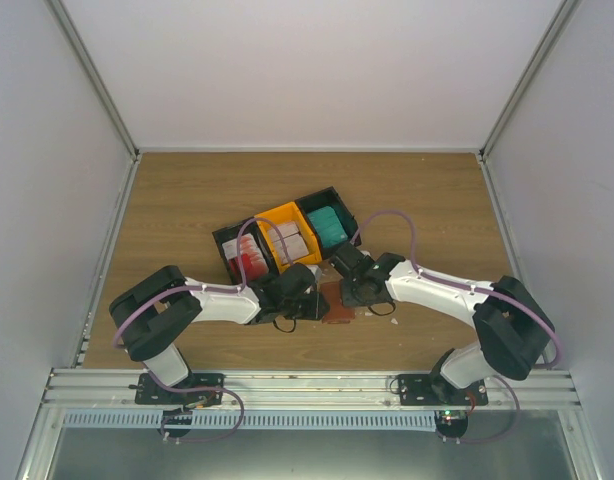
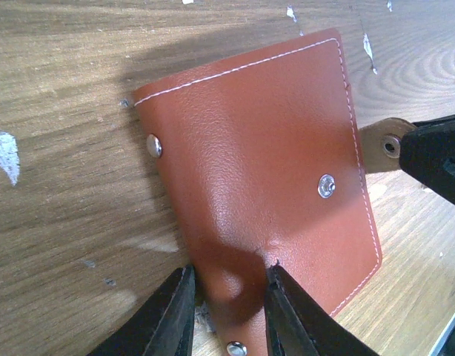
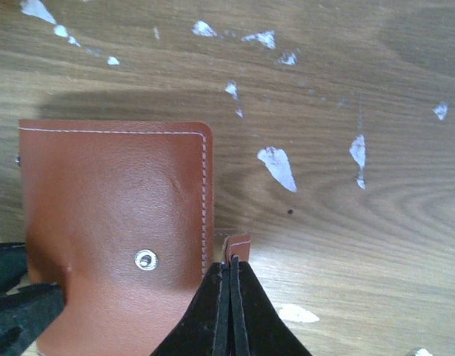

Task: Put the credit cards into the card holder
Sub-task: Close the card holder at the center of the board.

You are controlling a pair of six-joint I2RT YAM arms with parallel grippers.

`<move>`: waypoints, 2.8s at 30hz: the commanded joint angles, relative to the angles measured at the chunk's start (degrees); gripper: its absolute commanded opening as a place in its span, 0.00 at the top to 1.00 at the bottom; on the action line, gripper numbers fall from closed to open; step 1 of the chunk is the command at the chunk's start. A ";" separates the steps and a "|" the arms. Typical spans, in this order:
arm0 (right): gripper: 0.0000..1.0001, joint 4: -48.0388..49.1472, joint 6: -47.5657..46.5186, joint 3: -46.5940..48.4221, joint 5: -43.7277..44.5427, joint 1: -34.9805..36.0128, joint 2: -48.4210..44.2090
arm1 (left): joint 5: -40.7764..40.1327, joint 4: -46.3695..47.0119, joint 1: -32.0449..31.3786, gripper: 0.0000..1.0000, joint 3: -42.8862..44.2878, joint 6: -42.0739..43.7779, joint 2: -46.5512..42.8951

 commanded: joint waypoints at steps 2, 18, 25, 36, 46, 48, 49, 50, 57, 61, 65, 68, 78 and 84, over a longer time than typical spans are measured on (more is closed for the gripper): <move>0.99 5.56 -5.54 0.28 -3.23 0.40 -0.53 | -0.69 -1.06 0.14 0.71 -0.70 -0.11 1.71; 0.99 5.38 -12.72 0.80 -7.26 0.41 3.26 | -0.74 -0.51 0.14 0.72 -1.09 -0.33 1.79; 0.99 5.29 -12.85 1.29 -7.41 0.35 3.55 | -0.59 -0.52 0.14 0.72 -0.96 -0.18 1.77; 0.99 7.09 -12.09 0.87 -11.52 0.45 4.31 | -0.69 -0.94 0.14 0.72 -0.67 -0.04 2.05; 1.00 7.84 -11.83 0.74 -11.32 0.45 5.63 | -0.75 -0.99 0.14 0.72 -0.75 -0.09 2.08; 0.99 7.85 -12.13 0.74 -11.44 0.39 6.09 | -0.72 -1.00 0.14 0.72 -0.73 -0.14 2.01; 1.00 7.94 -12.24 0.74 -11.55 0.39 6.35 | -0.76 -0.99 0.14 0.72 -0.71 -0.14 2.09; 1.00 8.08 -12.36 0.74 -11.76 0.39 6.59 | -0.75 -0.97 0.14 0.72 -0.74 -0.06 2.14; 1.00 7.85 -12.75 1.28 -12.31 0.44 8.96 | -0.64 -1.03 0.14 0.72 -0.74 -0.01 2.25; 0.99 6.71 -12.68 1.54 -12.59 0.39 10.41 | -0.73 -1.12 0.14 0.72 -0.83 -0.10 2.14; 0.99 5.73 -11.80 0.91 -12.93 0.39 11.27 | -1.16 -0.59 0.14 0.72 -1.45 -0.58 1.76; 0.99 5.75 -11.11 0.81 -12.99 0.39 11.62 | -1.65 -0.13 0.19 0.72 -2.07 -1.16 0.98; 0.71 6.47 -7.47 3.21 -8.44 -0.52 -0.59 | -2.95 2.16 1.23 0.64 -5.20 -2.22 -7.74; 0.54 5.80 -5.58 0.90 -3.62 -1.64 -7.46 | -4.24 2.35 1.71 0.53 -6.54 -1.38 -13.73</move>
